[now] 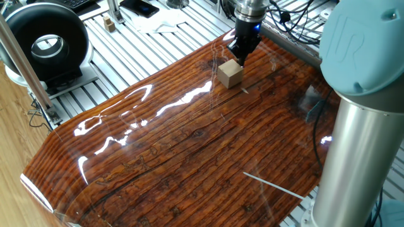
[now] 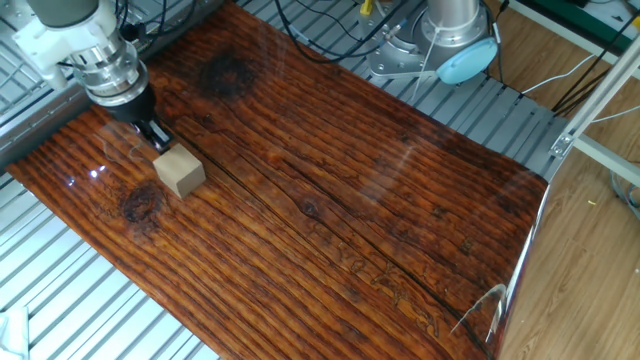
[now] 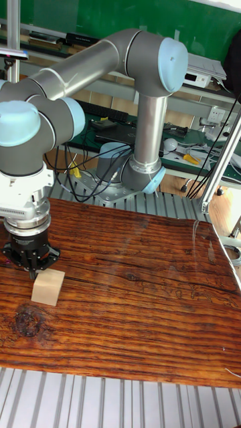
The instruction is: Use the gripper to push the small block from left to right
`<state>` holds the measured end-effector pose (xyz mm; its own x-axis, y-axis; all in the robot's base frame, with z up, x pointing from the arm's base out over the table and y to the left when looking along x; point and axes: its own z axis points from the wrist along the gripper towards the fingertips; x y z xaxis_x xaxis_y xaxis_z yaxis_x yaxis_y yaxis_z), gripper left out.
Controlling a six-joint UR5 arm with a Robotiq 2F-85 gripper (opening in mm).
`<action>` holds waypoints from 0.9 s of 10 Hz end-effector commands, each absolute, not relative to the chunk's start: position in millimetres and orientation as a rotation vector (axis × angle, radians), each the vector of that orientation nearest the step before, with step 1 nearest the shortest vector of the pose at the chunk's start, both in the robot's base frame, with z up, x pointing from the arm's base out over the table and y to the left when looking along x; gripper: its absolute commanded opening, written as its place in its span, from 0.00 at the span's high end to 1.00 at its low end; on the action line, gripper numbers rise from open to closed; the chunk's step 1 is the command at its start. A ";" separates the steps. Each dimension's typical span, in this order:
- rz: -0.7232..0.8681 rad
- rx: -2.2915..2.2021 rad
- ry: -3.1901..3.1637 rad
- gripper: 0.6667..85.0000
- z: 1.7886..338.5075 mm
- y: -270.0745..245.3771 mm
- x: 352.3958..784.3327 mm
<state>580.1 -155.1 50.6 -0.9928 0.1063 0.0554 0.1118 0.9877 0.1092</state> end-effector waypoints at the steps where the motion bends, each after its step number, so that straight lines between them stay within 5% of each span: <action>1: -0.219 -0.198 -3.090 1.00 53.1 -138.1 583.0; 9: -0.318 -0.198 -3.090 1.00 57.8 -105.8 580.5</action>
<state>579.6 -119.3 53.3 -0.9920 0.1175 0.0467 0.1236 0.9792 0.1611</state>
